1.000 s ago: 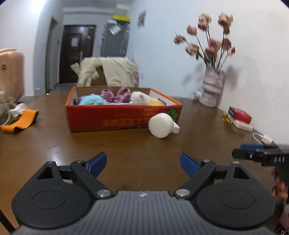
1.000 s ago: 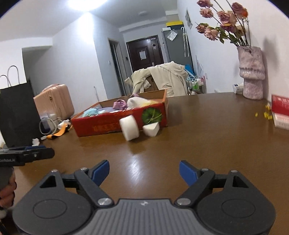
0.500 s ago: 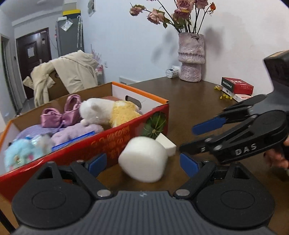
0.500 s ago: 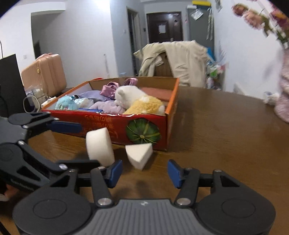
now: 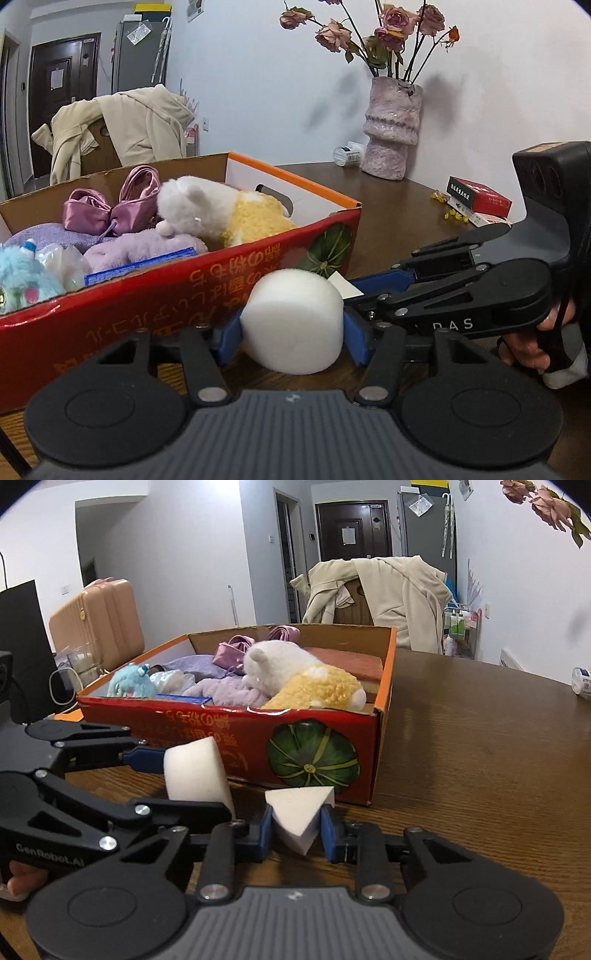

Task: Organize soft objects
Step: 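Grasp the white tape roll with the left gripper while the right gripper grasps the white sponge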

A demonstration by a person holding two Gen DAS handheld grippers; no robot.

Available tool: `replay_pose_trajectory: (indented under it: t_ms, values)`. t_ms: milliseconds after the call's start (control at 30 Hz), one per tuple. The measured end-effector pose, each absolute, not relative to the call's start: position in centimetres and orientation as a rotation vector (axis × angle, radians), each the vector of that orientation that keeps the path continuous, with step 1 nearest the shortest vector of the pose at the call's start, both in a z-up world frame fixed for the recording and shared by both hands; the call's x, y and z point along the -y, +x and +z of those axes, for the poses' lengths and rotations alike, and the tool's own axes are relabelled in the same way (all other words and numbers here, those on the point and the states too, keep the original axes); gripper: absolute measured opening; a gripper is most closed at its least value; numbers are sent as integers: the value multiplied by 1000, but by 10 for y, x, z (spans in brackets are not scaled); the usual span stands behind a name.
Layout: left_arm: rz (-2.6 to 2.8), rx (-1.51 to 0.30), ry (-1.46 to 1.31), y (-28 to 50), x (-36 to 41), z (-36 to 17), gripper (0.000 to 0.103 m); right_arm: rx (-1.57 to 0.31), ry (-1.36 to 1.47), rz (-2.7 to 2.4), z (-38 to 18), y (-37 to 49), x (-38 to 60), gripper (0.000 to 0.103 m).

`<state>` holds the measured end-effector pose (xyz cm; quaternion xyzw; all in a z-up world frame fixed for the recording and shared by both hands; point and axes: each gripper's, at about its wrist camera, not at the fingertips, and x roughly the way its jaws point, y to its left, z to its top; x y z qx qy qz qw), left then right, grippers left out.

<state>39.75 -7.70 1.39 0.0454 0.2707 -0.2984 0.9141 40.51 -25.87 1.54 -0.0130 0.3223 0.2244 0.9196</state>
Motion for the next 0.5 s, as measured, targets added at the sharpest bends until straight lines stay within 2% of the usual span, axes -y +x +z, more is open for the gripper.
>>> replay_pose_trajectory:
  t_ms: [500]
  values:
    - [-480,-558,113,280,10,62,56,-579,-49,472,70,296,258,25]
